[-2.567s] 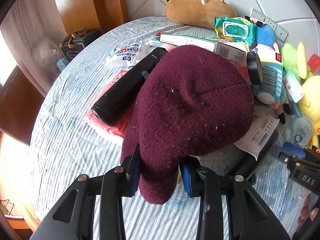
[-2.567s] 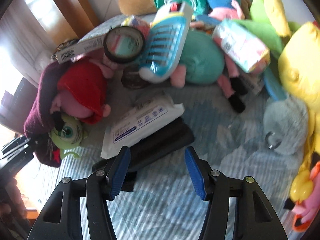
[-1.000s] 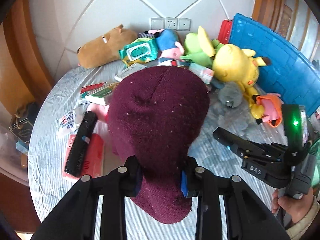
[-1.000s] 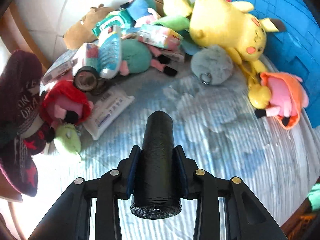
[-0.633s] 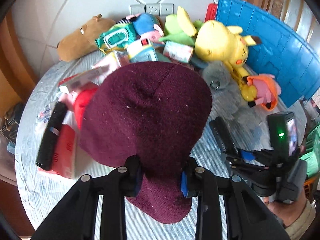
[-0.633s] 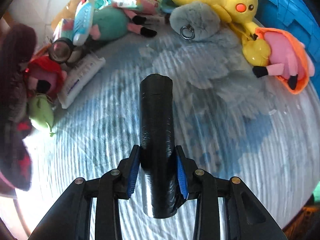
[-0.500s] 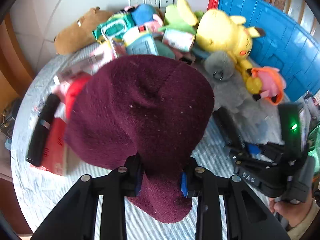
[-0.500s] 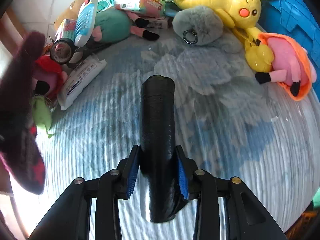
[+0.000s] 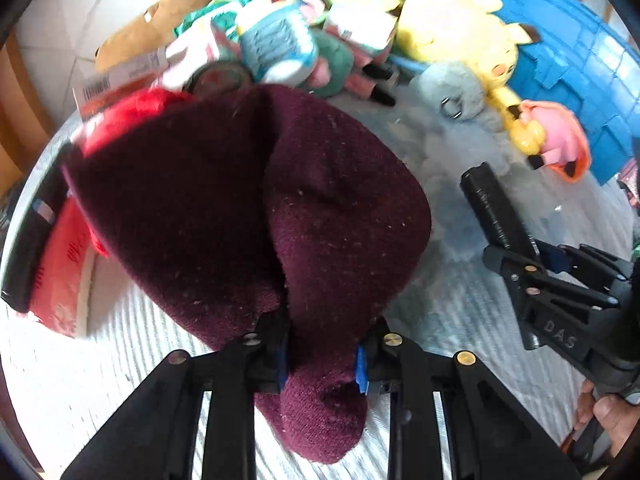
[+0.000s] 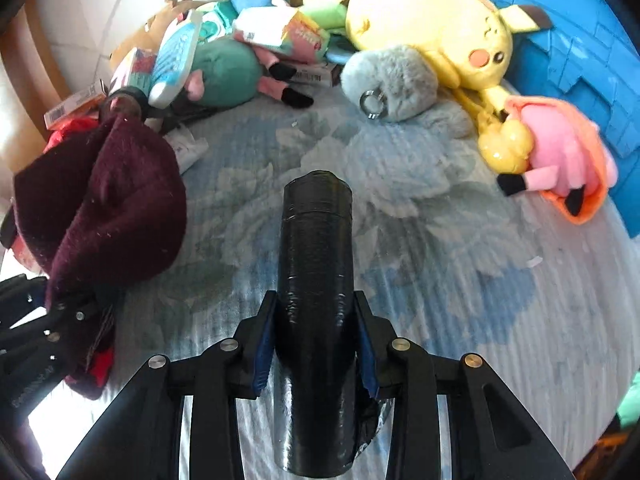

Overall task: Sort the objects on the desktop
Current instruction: 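Lift the hat with the left gripper while the right lifts the black brush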

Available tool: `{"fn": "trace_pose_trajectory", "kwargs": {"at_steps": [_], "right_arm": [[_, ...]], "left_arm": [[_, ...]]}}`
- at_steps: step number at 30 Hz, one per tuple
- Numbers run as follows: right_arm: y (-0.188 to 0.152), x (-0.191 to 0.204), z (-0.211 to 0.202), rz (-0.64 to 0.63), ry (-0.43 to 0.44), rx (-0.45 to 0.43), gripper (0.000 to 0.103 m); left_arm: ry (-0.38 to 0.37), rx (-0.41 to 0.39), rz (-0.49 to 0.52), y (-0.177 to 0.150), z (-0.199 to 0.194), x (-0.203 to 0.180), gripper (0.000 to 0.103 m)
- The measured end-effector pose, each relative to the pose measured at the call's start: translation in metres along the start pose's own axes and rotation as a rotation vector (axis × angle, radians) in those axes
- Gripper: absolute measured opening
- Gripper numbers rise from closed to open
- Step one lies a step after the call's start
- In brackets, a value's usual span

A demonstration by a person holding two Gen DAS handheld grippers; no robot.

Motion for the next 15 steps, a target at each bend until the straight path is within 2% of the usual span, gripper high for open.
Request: {"fn": "trace_pose_trajectory", "kwargs": {"at_steps": [9,15], "right_arm": [[0.045,0.004,-0.089,0.015,-0.008,-0.128,0.034],[0.07,-0.008,-0.137,0.028,-0.014,-0.191,0.034]], "left_arm": [[-0.016,-0.136,0.072,0.055,-0.087,-0.013,0.023],[-0.025,-0.194,0.089,0.087,-0.122,-0.026,0.023]]}}
Point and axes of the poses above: each gripper's, at about its wrist camera, not at the fingertips, and z roughly the way its jaws point, x to its left, y to its top, the point moved 3 cm from there along z, roughly the way its jaws point, and after that the axes turned 15 degrees about z, right-handed, at the moved point
